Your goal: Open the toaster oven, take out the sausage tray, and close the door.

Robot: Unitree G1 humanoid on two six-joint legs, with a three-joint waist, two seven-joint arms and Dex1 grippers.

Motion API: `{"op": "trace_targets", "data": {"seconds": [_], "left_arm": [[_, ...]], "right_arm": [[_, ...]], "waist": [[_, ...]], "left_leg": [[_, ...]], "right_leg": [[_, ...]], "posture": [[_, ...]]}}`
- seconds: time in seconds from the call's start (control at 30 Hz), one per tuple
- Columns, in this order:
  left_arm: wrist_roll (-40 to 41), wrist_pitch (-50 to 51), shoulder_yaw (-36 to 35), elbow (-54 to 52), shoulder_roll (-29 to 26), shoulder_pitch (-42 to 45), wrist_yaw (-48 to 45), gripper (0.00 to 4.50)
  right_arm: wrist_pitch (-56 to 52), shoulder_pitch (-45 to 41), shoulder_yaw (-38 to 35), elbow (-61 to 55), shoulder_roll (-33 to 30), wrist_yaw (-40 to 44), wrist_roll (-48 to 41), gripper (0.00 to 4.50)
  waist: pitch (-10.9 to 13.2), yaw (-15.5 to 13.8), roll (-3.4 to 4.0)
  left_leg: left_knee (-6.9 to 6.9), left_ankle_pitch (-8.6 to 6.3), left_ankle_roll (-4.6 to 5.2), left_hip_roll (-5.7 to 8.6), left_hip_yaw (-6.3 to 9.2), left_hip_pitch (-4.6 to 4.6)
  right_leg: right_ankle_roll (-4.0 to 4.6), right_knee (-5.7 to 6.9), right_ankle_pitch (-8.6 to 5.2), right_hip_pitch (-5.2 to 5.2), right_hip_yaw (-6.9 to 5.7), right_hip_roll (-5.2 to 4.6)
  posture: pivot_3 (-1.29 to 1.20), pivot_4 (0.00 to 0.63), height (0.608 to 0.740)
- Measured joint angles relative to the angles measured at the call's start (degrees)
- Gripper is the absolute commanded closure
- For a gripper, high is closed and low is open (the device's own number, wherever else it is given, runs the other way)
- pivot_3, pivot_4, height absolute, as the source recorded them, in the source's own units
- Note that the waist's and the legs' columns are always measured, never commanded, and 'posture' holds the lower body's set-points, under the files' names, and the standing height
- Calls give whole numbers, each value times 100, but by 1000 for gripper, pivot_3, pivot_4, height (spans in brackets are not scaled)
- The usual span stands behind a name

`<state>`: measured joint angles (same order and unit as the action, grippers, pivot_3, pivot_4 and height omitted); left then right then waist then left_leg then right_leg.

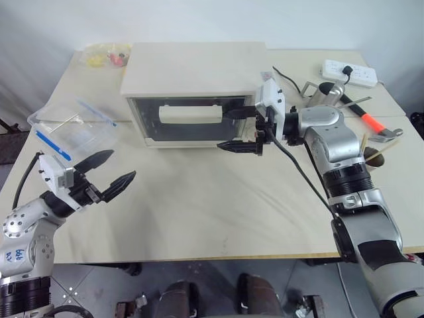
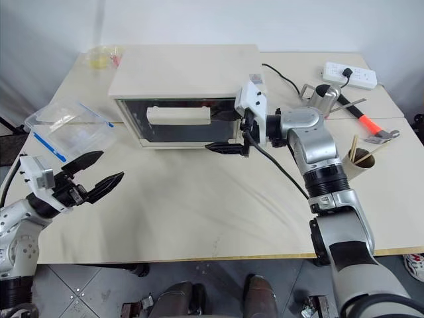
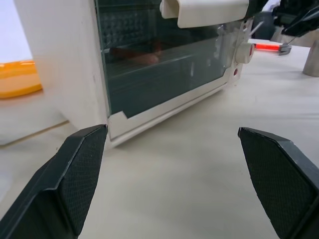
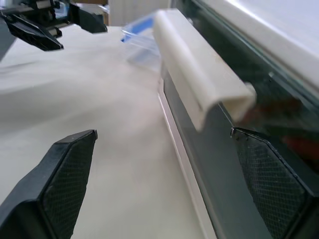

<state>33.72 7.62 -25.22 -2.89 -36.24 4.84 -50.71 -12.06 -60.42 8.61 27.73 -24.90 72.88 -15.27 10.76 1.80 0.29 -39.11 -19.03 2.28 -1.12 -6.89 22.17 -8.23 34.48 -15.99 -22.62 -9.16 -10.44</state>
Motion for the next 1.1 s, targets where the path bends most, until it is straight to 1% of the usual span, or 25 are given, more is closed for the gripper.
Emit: {"op": "trace_targets", "data": {"seconds": [0.17,0.27,0.33,0.47,0.67,0.7,0.73,0.83,0.93,0.97,1.0,1.03,1.1], "left_arm": [[79,106,-82,-164,1,-137,102,36],[107,179,-83,-196,-3,-128,137,36],[165,267,-88,-197,-33,-117,154,36],[265,526,-161,-173,-240,18,174,36],[413,926,-298,206,-691,644,85,36],[434,942,-297,380,-749,815,-7,442],[445,945,-298,508,-801,947,-103,646],[506,960,-207,1065,-963,1518,-645,1595],[496,878,-120,1542,-1045,2082,-963,2542],[467,841,-37,1730,-1049,2280,-1090,2815],[424,813,59,1889,-1050,2446,-1204,3190],[395,792,144,1989,-1050,2548,-1299,3414],[257,703,382,2260,-1034,2771,-1516,4067]], "right_arm": [[51,-20,1,-27,54,176,9,0],[-115,60,9,-481,60,257,-7,0],[-278,269,11,-810,2,276,-22,0],[-468,596,26,-1283,-31,320,-72,0],[-571,909,78,-1719,-87,279,-65,0],[-575,978,110,-1786,-88,265,-64,0],[-578,1035,160,-1845,-83,254,-64,0],[-578,1225,242,-1969,-82,193,-56,0],[-596,1269,260,-2066,-85,114,-47,0],[-604,1282,261,-2085,-89,92,-46,0],[-610,1299,265,-2098,-86,63,-47,0],[-616,1310,270,-2103,-78,37,-47,0],[-657,1347,272,-2113,-80,-14,-46,0]], "waist": [[0,6,1],[0,5,0],[0,3,0],[0,7,0],[0,-3,0],[0,-2,-1],[0,2,-1],[-1,-1,-3],[-1,-1,-4],[-2,-1,-4],[-2,-1,-4],[-2,0,-4],[-2,-1,-4]], "left_leg": [[1,0,-1,0,0,1],[2,-1,-1,-1,0,1],[2,-1,-1,-1,0,1],[2,-1,-3,0,-2,1],[2,-1,-4,6,-2,0],[2,0,-4,16,-2,0],[2,-1,-4,19,-3,0],[2,0,-5,22,-3,1],[1,0,-6,24,-5,0],[1,0,-6,25,-5,0],[1,1,-7,25,-5,0],[1,1,-7,25,-5,0],[1,1,-7,26,-4,0]], "right_leg": [[0,2,0,-4,-1,1],[0,4,0,-5,0,1],[0,4,0,-5,0,1],[0,6,0,-7,1,2],[1,10,0,-8,2,3],[1,11,0,-8,1,4],[0,11,0,-10,1,4],[1,13,0,-10,-1,8],[0,13,0,-10,1,7],[1,14,0,-10,2,7],[0,14,0,-10,1,8],[0,15,0,-10,0,8],[0,16,0,-10,0,9]], "posture": [[0,150,740],[0,150,740],[0,150,740],[0,150,740],[0,150,740],[0,150,740],[0,150,740],[0,150,740],[0,150,740],[0,150,740],[0,150,740],[0,150,740],[0,150,740]]}}
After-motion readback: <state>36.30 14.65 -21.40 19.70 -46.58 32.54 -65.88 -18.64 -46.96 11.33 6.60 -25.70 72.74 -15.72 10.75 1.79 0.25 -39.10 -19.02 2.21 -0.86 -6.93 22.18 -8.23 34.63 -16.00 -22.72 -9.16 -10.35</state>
